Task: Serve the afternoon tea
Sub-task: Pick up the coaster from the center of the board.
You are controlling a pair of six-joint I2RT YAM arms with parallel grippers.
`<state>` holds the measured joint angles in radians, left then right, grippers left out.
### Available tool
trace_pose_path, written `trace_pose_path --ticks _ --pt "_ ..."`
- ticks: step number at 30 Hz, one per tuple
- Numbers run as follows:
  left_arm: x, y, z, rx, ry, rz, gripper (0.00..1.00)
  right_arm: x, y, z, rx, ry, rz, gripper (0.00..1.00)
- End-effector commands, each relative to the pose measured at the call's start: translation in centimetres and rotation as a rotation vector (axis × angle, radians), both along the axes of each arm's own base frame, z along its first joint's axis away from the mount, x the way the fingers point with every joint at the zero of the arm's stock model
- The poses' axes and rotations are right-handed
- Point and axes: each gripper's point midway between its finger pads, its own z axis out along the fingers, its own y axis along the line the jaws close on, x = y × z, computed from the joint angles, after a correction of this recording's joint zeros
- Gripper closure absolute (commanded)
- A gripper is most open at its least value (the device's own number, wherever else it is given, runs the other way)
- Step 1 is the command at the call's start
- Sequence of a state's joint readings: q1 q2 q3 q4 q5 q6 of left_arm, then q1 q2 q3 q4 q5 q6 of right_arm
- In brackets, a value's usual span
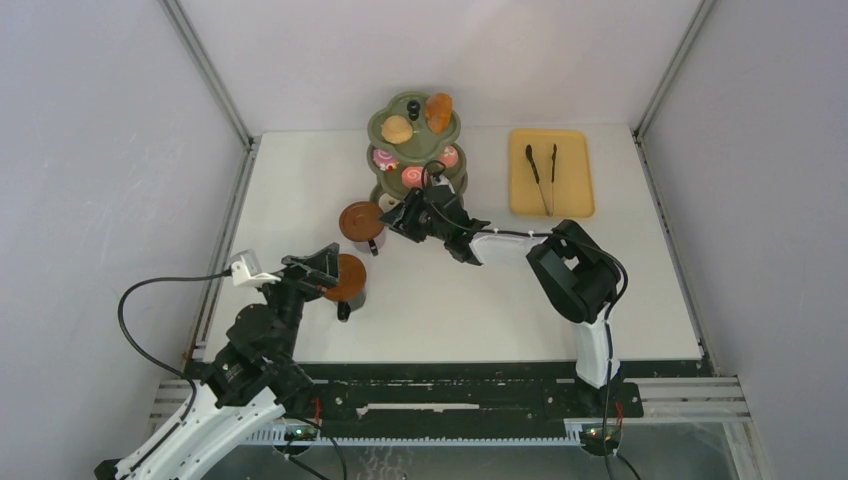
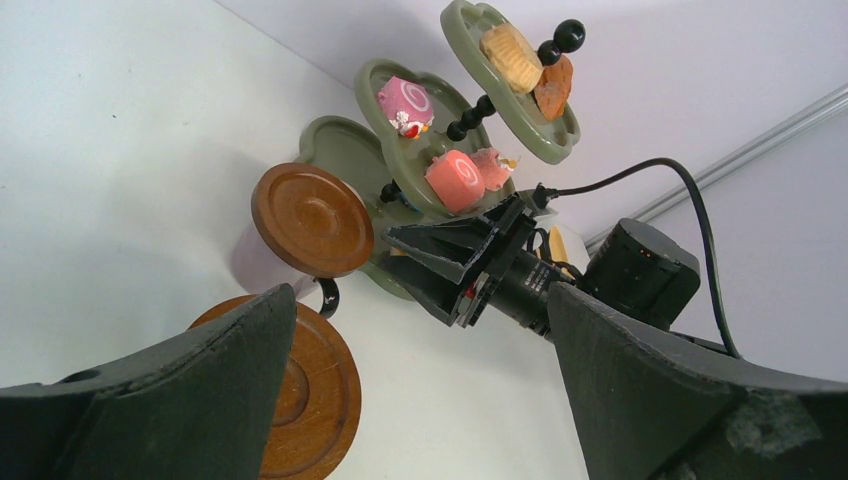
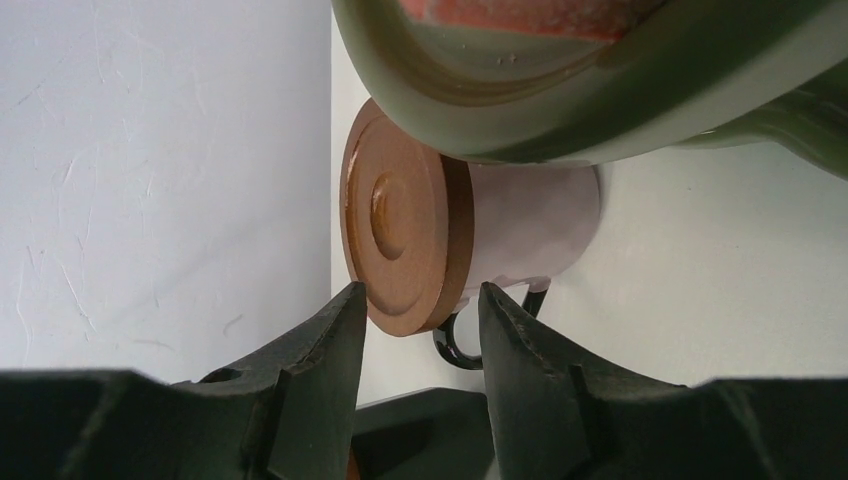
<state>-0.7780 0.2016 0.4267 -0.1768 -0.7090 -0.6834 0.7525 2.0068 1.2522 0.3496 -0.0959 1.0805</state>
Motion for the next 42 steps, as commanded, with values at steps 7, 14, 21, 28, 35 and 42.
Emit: trace_pose_path --ticks 7,14,21,28,35,42 --pt "-0.4 0.7 3.0 -0.076 -0.057 0.014 0.00 0.4 1.7 2.7 0.089 -0.051 0.028 0.46" --pt "-0.3 0.5 2.8 -0.075 -0.052 0.011 0.00 0.2 2.0 2.5 0.099 -0.049 0.037 0.46" --pt "-0.3 0.5 2.8 -0.079 -0.051 0.009 0.00 0.0 2.4 2.2 0.096 -0.048 0.040 0.45" --pt "-0.3 0.5 2.6 -0.076 -0.049 0.009 0.00 -0.1 2.9 1.8 0.094 -0.046 0.047 0.44" --pt "-0.3 0.5 2.6 -0.077 -0.050 0.012 0.00 0.2 3.2 1.8 0.096 -0.050 0.047 0.44" --pt "-0.3 0.7 2.6 -0.076 -0.051 0.016 0.00 0.3 3.7 1.6 0.106 -0.043 0.056 0.45"
